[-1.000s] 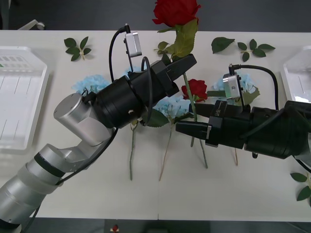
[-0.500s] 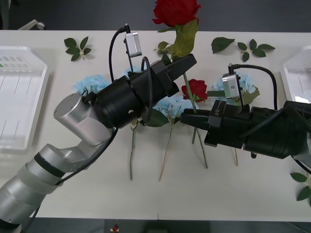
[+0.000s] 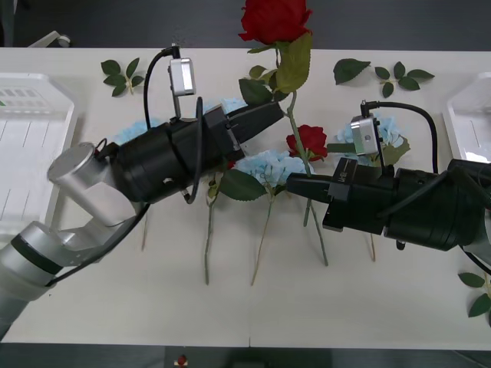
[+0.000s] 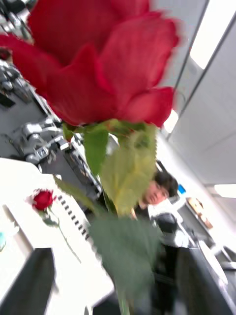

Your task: Put the red flowers into the right box and the blue flowers into the left box

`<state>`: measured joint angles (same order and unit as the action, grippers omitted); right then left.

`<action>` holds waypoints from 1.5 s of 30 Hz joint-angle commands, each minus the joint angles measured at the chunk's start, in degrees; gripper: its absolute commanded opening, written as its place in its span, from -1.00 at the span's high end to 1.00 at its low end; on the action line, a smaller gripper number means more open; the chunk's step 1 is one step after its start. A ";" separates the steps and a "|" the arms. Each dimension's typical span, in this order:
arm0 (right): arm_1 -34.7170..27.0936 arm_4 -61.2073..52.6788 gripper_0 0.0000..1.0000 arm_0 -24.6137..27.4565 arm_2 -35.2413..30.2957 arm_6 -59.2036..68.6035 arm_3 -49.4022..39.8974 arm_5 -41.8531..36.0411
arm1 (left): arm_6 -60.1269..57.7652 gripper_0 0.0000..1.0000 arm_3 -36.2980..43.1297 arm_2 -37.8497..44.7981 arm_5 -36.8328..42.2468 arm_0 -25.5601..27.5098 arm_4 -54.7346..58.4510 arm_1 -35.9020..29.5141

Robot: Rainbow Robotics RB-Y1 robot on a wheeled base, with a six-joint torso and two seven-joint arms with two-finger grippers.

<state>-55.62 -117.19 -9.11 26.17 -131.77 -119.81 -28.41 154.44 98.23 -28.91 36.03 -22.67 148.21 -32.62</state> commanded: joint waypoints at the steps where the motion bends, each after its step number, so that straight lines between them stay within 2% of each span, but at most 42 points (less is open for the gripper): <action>1: -2.12 -2.25 1.00 -0.30 -2.27 -1.83 -0.86 1.25 | 0.56 -0.69 1.35 0.17 6.15 0.61 4.02 -10.36; 6: -7.92 -8.41 1.00 -0.39 -4.81 -0.86 1.33 1.17 | 0.56 -0.69 0.11 0.17 10.90 2.55 6.12 -21.96; 10: -13.55 -10.08 1.00 -1.79 -7.54 2.57 6.34 -3.40 | 0.56 -0.69 -7.62 0.88 19.78 2.11 5.51 -27.15; 16: -18.29 -9.20 1.00 -6.10 -9.30 8.72 18.65 -13.34 | -0.63 -0.68 -23.53 5.45 32.43 -2.11 -6.71 -28.56; 19: -19.44 -5.86 1.00 -9.18 -9.30 11.44 26.38 -18.61 | -4.15 -0.68 -28.63 5.71 33.14 -5.37 -13.91 -28.38; 23: -20.32 0.56 1.00 -12.87 -9.30 16.45 35.96 -23.88 | -8.81 -0.69 -31.26 5.89 30.50 -8.44 -23.85 -26.80; 28: -22.69 11.28 1.00 -16.29 -9.30 23.49 45.81 -28.01 | -15.57 -0.68 -28.54 6.24 21.36 -9.41 -38.44 -25.57; 31: -23.57 16.91 1.00 -18.40 -9.30 24.80 51.52 -31.09 | -23.31 -0.69 -25.72 6.41 19.25 -9.58 -46.70 -24.43; 37: -25.33 25.70 1.00 -20.25 -9.38 24.80 59.52 -30.56 | -39.39 -0.69 -19.84 6.68 19.51 -9.94 -60.76 -22.58; 45: -26.47 30.79 1.00 -18.84 -9.30 23.92 62.33 -29.51 | -56.18 -0.69 -10.52 6.68 21.01 -8.97 -75.70 -20.82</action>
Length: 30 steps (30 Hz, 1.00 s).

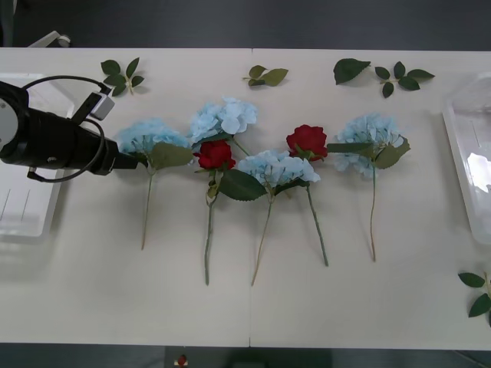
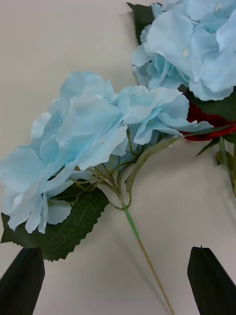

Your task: Put the red flowers into the right box and the blue flowers into the left box

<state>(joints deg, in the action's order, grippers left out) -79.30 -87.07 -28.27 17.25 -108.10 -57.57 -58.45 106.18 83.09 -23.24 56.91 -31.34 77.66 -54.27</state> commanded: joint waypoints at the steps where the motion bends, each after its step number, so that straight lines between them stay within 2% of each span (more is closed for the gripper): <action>1: -2.88 0.59 1.00 0.93 -0.47 0.08 0.01 0.79 | -9.94 -0.69 5.59 1.01 0.31 -0.12 -7.79 1.45; 9: -2.97 -1.35 1.00 6.38 -0.47 -0.71 -1.84 5.80 | -20.05 -0.69 9.20 3.29 5.23 1.02 -22.20 6.90; 17: -2.97 -1.70 1.00 8.40 -0.47 -0.98 -2.46 7.12 | -19.08 -0.69 15.44 12.96 12.79 7.44 -34.24 16.13; 23: -2.97 -1.87 1.00 8.93 -0.47 -0.98 -2.46 7.64 | -18.99 -0.69 17.72 13.75 12.09 11.39 -40.92 19.47; 24: -2.97 -1.87 0.83 8.93 -0.47 -1.06 -2.46 7.64 | -18.99 -0.69 17.81 14.28 12.00 12.27 -42.94 20.78; 25: -2.88 -1.87 -0.04 8.84 -0.47 -0.98 -2.46 7.64 | -18.82 -0.69 17.81 14.72 12.00 12.80 -44.44 22.19; 27: -2.88 -2.14 -1.00 8.93 -0.47 -0.98 -2.46 7.64 | -18.82 -0.68 17.81 14.81 12.00 13.33 -46.72 23.60; 30: -2.88 -2.31 -1.00 8.93 -0.47 -1.06 -2.72 7.64 | -19.08 -0.68 17.81 14.89 12.00 13.68 -50.06 25.62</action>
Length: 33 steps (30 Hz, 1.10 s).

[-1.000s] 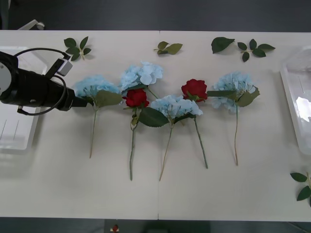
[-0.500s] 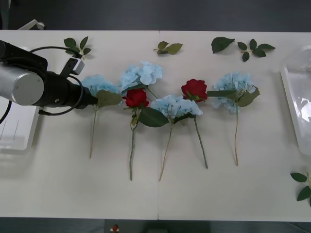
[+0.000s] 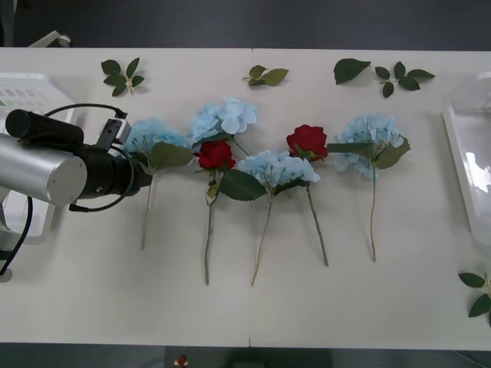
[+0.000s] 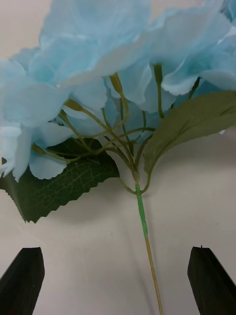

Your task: Put the red flowers into the right box and the blue flowers into the left box

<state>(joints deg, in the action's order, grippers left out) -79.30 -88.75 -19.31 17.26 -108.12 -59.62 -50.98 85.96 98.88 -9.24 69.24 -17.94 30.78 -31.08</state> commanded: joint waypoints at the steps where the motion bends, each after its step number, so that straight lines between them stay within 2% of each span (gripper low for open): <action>1: -2.96 -0.46 -1.00 -0.03 -0.47 -1.04 -0.94 0.09 | 1.14 -0.69 1.93 0.89 -0.33 0.54 -4.33 3.13; 5: -2.88 -0.81 -1.00 0.06 -0.47 -1.21 -1.82 0.18 | 1.23 -0.69 2.01 0.89 -0.33 0.80 -8.02 5.15; 11: -1.82 -4.33 -1.00 0.33 -0.47 0.10 -7.71 -1.58 | 0.97 -0.69 0.96 0.62 -0.33 0.80 -14.34 8.23; 13: -0.68 -7.84 -1.00 0.33 -0.47 3.53 -11.13 -2.20 | 0.70 -0.69 -0.80 0.62 -1.04 0.54 -15.66 9.10; 18: 2.84 -6.44 -1.00 -0.03 -0.65 11.44 -18.17 -2.20 | 0.88 -0.69 -5.46 0.62 -5.52 -0.69 -15.58 9.81; 23: 7.23 2.35 -1.00 -2.05 -0.65 22.16 -24.14 -3.16 | 0.97 -0.69 -10.55 0.62 -8.24 -3.24 -16.28 11.13; 30: 17.07 20.19 -1.00 -8.46 -0.38 36.67 -29.68 -14.85 | 0.44 -0.69 -15.39 0.54 -10.62 -7.02 -16.98 12.27; 31: 18.74 22.13 -1.00 -9.43 -0.29 38.69 -30.21 -16.61 | 0.35 -0.64 -15.39 0.62 -10.62 -7.28 -17.07 12.27; 32: 19.54 23.18 -1.00 -10.05 -0.21 39.74 -30.29 -17.40 | 0.35 -0.47 -15.39 0.62 -10.62 -7.46 -17.25 12.27; 33: 21.47 25.55 -1.00 -11.36 0.41 41.76 -30.56 -18.90 | 0.26 0.06 -15.39 0.62 -10.62 -7.46 -17.51 12.27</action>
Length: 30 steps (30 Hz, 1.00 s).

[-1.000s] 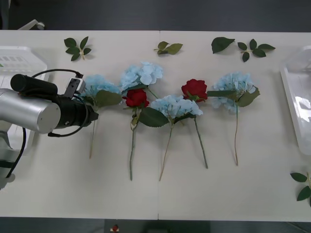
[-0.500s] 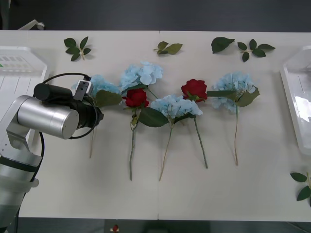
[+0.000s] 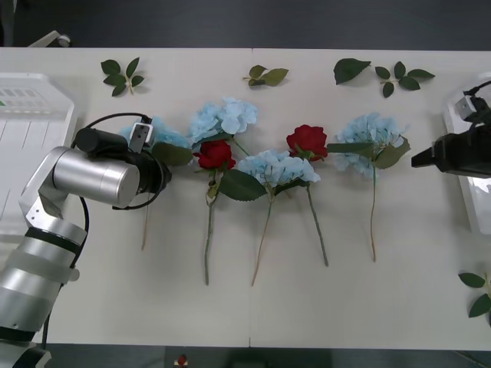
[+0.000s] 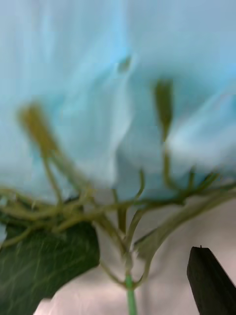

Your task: Put the red flowers into the right box and the blue flowers into the left box

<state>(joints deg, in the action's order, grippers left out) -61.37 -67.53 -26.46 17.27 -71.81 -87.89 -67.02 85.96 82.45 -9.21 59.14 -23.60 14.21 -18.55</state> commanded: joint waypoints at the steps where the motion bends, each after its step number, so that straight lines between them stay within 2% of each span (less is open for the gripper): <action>1: 4.15 5.21 -1.00 -4.65 0.75 6.06 -2.37 -3.38 | 0.18 0.27 1.05 0.60 -0.52 -1.72 -1.11 -0.34; 2: 5.47 7.06 -1.00 -5.88 1.80 7.56 -2.28 -4.00 | 0.09 0.63 0.61 0.60 -0.52 -1.80 -1.03 -0.34; 4: 7.05 9.87 -1.00 -7.46 4.26 9.49 -2.28 -4.17 | 0.09 0.99 -0.09 0.60 -1.13 -1.80 -1.11 -0.34; 12: 12.59 21.65 -1.00 -12.39 14.90 17.31 -1.23 -3.21 | -0.09 1.00 -2.64 -0.98 -4.21 -1.72 0.03 -0.78; 15: 14.79 23.84 -1.00 -13.62 17.97 18.54 1.50 -2.06 | 0.00 1.00 -1.06 -0.98 -2.72 -1.72 5.30 -2.28; 22: 18.92 26.57 -1.00 -14.85 18.85 18.72 7.91 -0.31 | -0.53 1.00 12.30 0.78 12.05 -1.45 15.85 -8.34; 26: 20.06 27.01 -1.00 -15.20 18.85 18.81 11.08 1.19 | -0.53 1.00 19.95 7.02 21.45 -1.37 21.03 -10.54; 30: 20.15 26.92 -1.00 -15.20 18.85 18.81 11.69 1.80 | 0.09 1.00 23.72 12.38 25.06 -1.37 22.35 -12.38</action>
<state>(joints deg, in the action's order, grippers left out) -40.88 -40.82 -39.56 37.15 -55.19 -75.80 -65.34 85.94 102.81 -0.67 82.87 -24.38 36.18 -28.83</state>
